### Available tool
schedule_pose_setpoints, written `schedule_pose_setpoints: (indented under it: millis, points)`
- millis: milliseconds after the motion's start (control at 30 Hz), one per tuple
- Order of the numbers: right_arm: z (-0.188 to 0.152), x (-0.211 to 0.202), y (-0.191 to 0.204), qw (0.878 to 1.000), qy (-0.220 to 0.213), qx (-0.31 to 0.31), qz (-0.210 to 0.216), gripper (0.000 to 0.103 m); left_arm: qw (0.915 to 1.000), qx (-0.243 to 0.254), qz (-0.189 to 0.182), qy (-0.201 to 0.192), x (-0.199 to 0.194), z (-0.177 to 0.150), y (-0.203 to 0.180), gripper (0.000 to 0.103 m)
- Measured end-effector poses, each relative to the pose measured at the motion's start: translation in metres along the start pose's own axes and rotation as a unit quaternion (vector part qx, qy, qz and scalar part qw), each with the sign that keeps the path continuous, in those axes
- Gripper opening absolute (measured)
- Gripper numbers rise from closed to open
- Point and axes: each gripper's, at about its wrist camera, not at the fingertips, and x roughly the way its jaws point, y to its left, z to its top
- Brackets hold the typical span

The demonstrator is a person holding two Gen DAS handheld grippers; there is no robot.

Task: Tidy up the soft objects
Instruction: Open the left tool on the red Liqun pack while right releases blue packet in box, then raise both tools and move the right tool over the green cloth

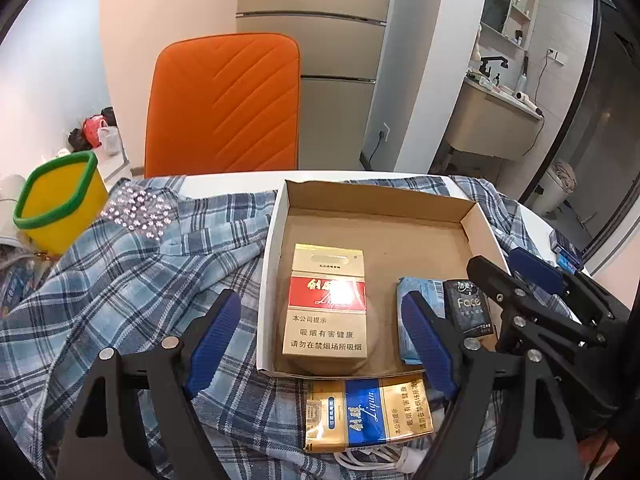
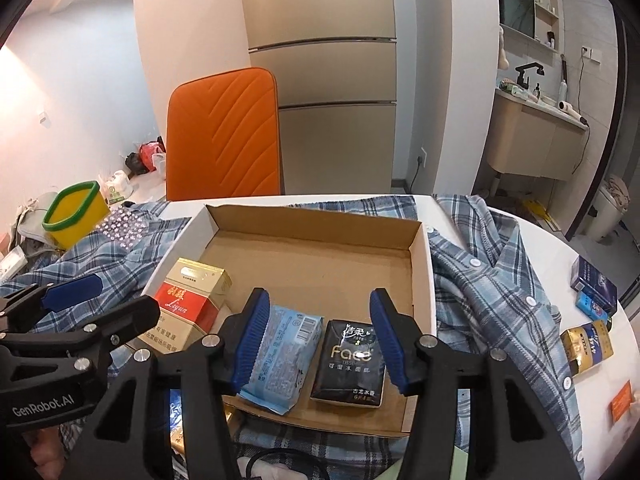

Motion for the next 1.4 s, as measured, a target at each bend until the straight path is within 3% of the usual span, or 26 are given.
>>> schedule_pose_setpoints:
  millis: [267,467,700,867,1167,1400]
  points:
    - [0.006,-0.021,-0.002,1.0,-0.024,-0.001,-0.006,0.055,0.9994,0.009,0.01,-0.032,-0.023,0.004,-0.004,0.082]
    - [0.013,-0.06,-0.007,0.998,-0.064,-0.005,-0.019,0.056,0.9948,0.023,0.008,-0.099,-0.068,0.005,-0.014,0.083]
    - [0.012,-0.122,-0.012,0.991,-0.128,-0.014,-0.027,0.088,0.985,0.026,-0.011,-0.17,-0.117,-0.003,-0.024,0.102]
    - [0.004,-0.155,-0.015,0.988,-0.151,-0.019,-0.025,0.091,0.9759,0.047,0.002,-0.213,-0.147,-0.014,-0.035,0.102]
    - [-0.022,-0.182,-0.02,0.985,-0.163,-0.055,-0.03,0.092,0.9763,0.048,-0.02,-0.21,-0.157,-0.044,-0.04,0.102]
    - [-0.041,-0.172,-0.02,0.984,-0.112,-0.138,-0.01,0.092,0.9821,0.065,-0.021,-0.175,-0.141,-0.067,-0.047,0.102]
